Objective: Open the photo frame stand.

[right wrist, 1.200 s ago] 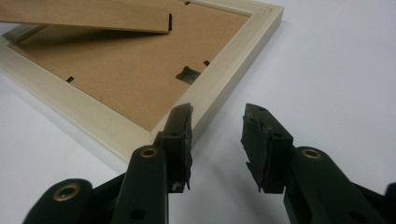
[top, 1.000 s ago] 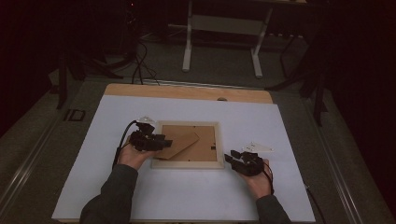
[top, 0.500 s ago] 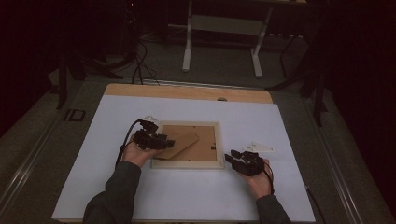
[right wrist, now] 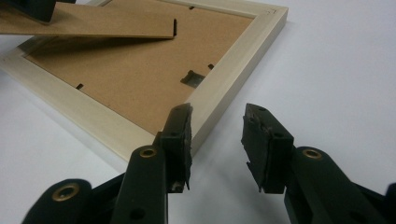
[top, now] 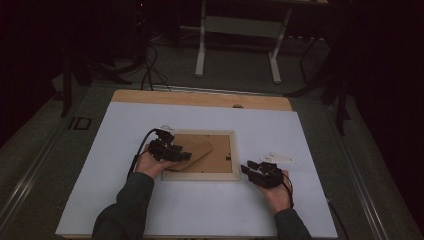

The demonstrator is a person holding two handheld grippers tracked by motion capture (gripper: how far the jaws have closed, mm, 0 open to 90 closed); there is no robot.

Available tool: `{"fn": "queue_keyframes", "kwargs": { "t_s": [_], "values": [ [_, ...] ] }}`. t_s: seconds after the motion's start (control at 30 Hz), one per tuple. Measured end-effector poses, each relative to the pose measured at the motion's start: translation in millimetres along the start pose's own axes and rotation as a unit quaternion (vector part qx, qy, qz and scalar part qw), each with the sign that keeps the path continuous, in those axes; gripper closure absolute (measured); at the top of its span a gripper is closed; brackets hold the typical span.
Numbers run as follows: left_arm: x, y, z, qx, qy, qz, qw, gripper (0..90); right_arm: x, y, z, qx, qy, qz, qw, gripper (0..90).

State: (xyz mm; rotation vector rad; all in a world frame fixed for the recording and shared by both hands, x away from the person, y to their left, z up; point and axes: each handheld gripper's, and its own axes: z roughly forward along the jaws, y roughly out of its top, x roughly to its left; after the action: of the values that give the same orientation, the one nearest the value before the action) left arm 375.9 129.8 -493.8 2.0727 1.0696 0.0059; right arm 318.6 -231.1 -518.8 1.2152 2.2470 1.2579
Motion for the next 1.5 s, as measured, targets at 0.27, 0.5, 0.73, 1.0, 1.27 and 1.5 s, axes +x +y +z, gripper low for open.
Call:
{"fn": "queue_keyframes", "kwargs": {
  "t_s": [0.27, 0.5, 0.73, 1.0, 1.27, 1.5],
  "values": [
    [-0.9, 0.1, 5.2, 0.010, -0.005, 0.004, 0.9999, 42.5, 0.5, 0.1, 0.6, 0.002, 0.001, 0.000, 1.0000, 61.5],
    [-2.0, 0.8, 8.0, 0.014, -0.009, 0.006, 0.9999, 42.6, 0.7, 0.1, 1.6, 0.004, 0.003, 0.000, 1.0000, 61.1],
    [-5.2, 1.0, 10.3, 0.019, -0.009, 0.012, 0.9997, 40.4, 2.5, 1.1, 3.7, 0.006, 0.005, -0.004, 1.0000, 60.1],
    [-3.9, 2.8, 10.4, 0.028, -0.013, 0.012, 0.9995, 40.5, 0.2, 9.5, 6.0, 0.001, 0.018, 0.004, 0.9998, 59.5],
    [-7.1, 3.0, 15.5, 0.045, -0.008, 0.024, 0.9987, 37.3, -3.8, 17.4, 12.8, 0.011, 0.020, 0.004, 0.9997, 58.9],
    [-7.5, 3.1, 16.3, 0.048, -0.003, 0.025, 0.9986, 39.5, -7.0, 29.9, 18.3, 0.016, 0.017, -0.002, 0.9997, 58.2]
  ]
}}
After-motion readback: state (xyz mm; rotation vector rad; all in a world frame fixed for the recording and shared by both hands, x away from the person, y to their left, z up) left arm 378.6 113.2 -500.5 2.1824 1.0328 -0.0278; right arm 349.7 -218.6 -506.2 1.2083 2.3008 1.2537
